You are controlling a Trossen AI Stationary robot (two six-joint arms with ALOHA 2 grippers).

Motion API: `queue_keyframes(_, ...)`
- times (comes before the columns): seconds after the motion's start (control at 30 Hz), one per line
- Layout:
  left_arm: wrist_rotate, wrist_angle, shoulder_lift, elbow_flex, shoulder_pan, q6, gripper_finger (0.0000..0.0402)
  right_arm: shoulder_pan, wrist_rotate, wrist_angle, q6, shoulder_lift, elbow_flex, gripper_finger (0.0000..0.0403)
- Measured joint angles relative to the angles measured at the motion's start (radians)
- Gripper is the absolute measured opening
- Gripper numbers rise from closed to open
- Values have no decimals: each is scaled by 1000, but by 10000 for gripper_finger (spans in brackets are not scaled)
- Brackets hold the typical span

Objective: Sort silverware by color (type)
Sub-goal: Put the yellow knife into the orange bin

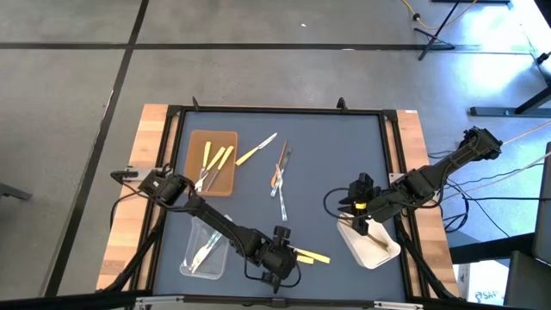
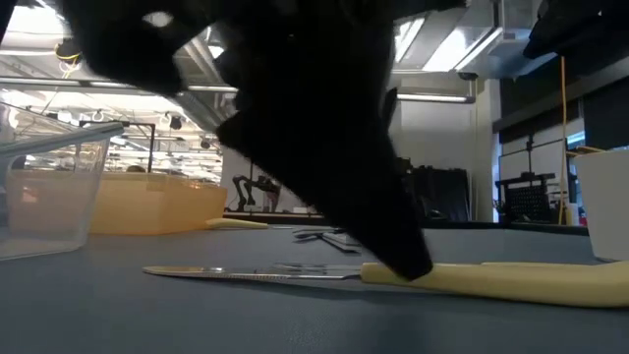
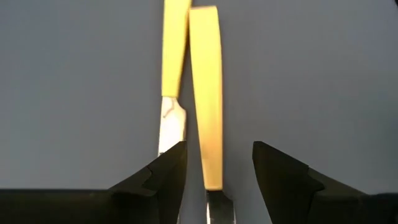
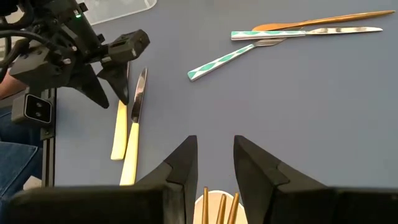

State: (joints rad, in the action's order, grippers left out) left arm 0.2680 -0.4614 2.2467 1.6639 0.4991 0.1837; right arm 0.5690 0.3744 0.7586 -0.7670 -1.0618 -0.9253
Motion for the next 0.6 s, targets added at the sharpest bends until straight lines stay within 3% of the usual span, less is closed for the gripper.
queue_keyframes(0.6,-12,6,34,1,0,24,161,0,0,-3,-1,0,0,92)
